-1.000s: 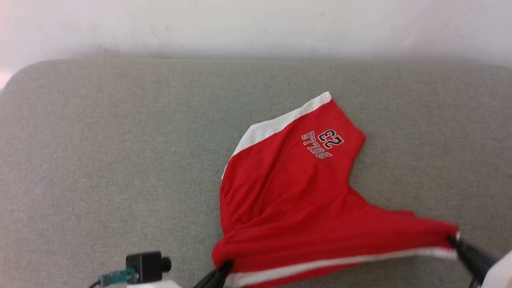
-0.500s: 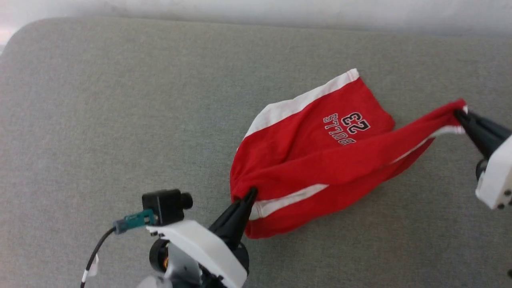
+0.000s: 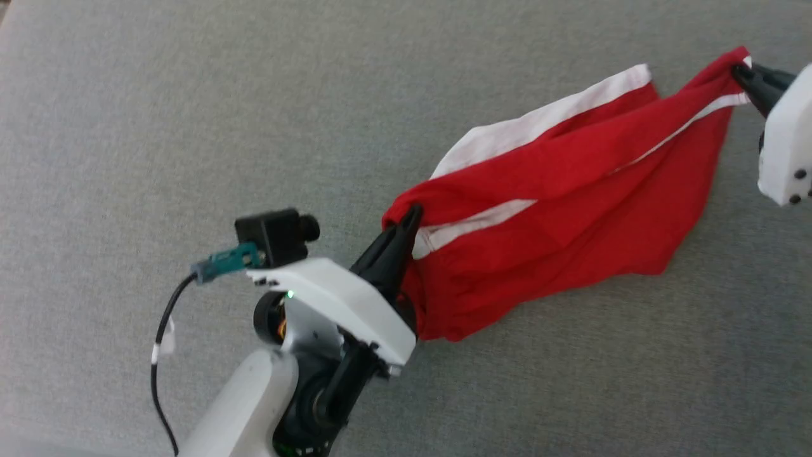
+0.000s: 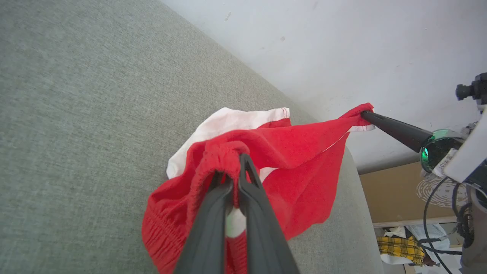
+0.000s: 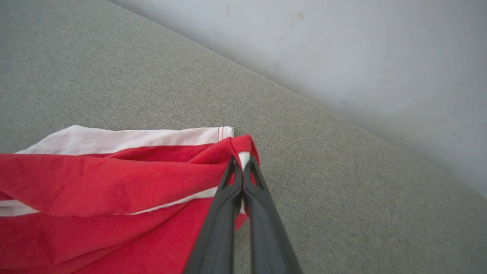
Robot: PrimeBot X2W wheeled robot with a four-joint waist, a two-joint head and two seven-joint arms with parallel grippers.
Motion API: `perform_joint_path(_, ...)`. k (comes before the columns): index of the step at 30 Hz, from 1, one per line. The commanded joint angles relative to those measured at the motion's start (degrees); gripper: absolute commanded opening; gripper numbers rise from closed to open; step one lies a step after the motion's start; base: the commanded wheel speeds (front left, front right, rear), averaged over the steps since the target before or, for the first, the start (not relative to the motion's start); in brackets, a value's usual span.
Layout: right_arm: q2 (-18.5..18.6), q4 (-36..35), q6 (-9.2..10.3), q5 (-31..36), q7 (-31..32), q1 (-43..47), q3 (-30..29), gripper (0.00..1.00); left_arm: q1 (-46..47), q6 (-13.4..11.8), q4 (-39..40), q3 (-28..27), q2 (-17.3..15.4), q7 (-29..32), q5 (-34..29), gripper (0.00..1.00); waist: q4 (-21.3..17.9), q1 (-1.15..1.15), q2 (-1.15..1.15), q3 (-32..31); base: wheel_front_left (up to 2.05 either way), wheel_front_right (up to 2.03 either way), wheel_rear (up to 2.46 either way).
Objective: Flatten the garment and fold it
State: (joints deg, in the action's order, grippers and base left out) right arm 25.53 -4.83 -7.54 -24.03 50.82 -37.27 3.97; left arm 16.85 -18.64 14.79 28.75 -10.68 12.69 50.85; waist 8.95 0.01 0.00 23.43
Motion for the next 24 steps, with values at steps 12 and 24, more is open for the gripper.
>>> perform_joint_path(12,0.5,12.2,0.05,2.8,-3.4,-8.0,4.5,0.0,9.6,3.0,-10.3,0.9,2.7,-0.4,-1.1,0.0,5.4,-0.01,0.0,6.9,0.0,0.0,0.0)
perform_joint_path(24,1.2,18.3,0.05,2.1,-5.5,-10.6,7.0,1.0,12.0,4.6,-16.7,1.4,4.6,-2.4,-0.6,0.36,5.5,-0.01,0.0,7.8,0.0,0.0,0.0)
